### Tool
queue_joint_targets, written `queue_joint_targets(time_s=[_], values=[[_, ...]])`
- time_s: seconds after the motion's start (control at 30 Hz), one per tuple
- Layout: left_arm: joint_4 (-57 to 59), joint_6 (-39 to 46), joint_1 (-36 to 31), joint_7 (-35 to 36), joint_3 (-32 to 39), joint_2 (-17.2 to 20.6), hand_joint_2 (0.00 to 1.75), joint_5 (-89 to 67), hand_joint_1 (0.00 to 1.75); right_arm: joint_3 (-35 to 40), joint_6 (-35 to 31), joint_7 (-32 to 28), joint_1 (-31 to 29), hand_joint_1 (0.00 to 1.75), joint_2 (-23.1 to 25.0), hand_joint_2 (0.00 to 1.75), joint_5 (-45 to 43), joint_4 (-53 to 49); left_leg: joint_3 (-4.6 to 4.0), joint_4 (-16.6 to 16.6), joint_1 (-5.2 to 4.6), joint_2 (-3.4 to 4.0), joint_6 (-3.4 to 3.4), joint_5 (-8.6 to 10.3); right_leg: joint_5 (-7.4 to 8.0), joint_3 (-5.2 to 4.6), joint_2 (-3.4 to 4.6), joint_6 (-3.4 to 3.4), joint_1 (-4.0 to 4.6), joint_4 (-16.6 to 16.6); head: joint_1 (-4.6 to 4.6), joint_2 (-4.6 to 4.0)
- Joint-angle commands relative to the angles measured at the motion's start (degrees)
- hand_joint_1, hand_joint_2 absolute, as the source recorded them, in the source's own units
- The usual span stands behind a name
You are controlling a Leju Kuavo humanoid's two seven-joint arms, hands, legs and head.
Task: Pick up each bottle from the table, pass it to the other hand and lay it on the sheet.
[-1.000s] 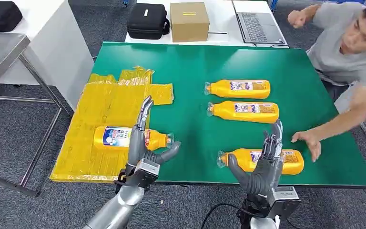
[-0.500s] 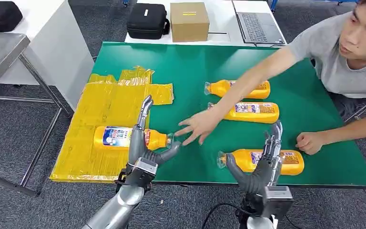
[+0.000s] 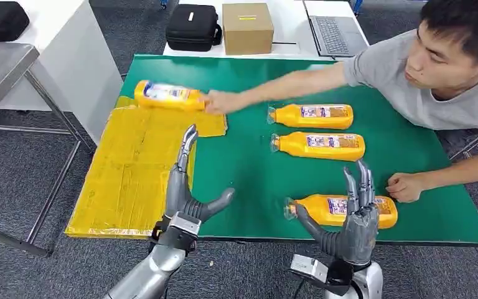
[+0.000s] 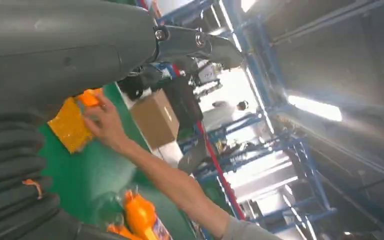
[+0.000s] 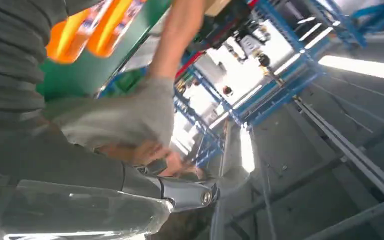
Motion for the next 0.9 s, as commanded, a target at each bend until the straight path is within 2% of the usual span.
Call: queue_joint_targets(time_s=[0.03, 0.23, 0.3, 0.57, 0.67, 0.8, 0.9], values=[[-1.0, -1.1, 0.8, 0.2, -1.1, 2.3, 1.75, 0.3, 0.0, -9.7, -0.3, 0.0, -0.1, 0.0, 1.3, 1.75, 9.2, 3.1, 0.18, -0.1, 0.03, 0.04, -0.08, -0.05, -0.04, 0.18, 0.0, -0.07, 0.04, -0.1, 0.0, 0.0], [-1.0, -1.9, 1.4, 0.2, -0.7, 1.7, 1.75, 1.4, 0.0, -14.4, -0.3, 0.0, 0.1, 0.0, 0.3, 1.75, 11.1, 5.9, 0.38, -0.1, 0.04, 0.02, -0.11, -0.14, -0.15, 0.37, -0.06, -0.1, 0.06, -0.1, -0.02, 0.0], [-1.0, -1.5, 1.2, 0.2, -1.1, 1.7, 1.75, 2.3, 0.0, -15.4, -0.3, 0.0, 0.6, 0.0, -0.3, 1.75, 11.6, 8.0, 0.19, -0.1, 0.04, 0.0, -0.07, -0.06, -0.06, 0.2, -0.05, -0.06, 0.05, -0.1, 0.0, 0.0], [-1.8, -1.2, 1.3, 0.2, -0.9, 2.1, 1.75, 2.8, 0.0, -16.1, -0.3, 0.6, 1.1, 0.0, -1.3, 1.75, 13.7, 12.3, 0.15, -0.1, 0.04, 0.03, -0.06, -0.05, -0.04, 0.16, -0.01, -0.06, 0.05, -0.1, -0.02, 0.0], [-2.7, -2.3, 1.6, 0.2, -0.2, 2.4, 1.75, 3.8, 0.0, -15.1, -0.3, 6.2, 2.1, 0.0, -4.0, 1.75, 18.8, 12.1, 0.35, -0.1, 0.04, 0.04, -0.11, -0.11, -0.11, 0.34, -0.04, -0.11, 0.06, -0.1, 0.0, 0.0], [-1.4, -6.0, 0.8, 0.2, 0.5, 1.1, 1.75, 4.8, 0.0, -15.2, 2.1, 14.3, 3.6, 0.0, -6.8, 1.75, 25.3, 7.0, 0.15, 0.0, 0.01, -0.01, -0.06, -0.07, -0.08, 0.16, -0.06, -0.06, 0.02, 0.0, -0.02, 0.0], [0.3, -7.9, 0.2, 0.2, 0.6, -0.1, 1.75, 5.4, 0.0, -16.0, 5.4, 17.3, 3.6, 0.0, -8.3, 1.75, 25.3, 5.5, 0.07, 0.0, -0.02, -0.02, -0.04, -0.06, -0.07, 0.08, -0.05, -0.04, -0.02, 0.0, -0.02, 0.0]])
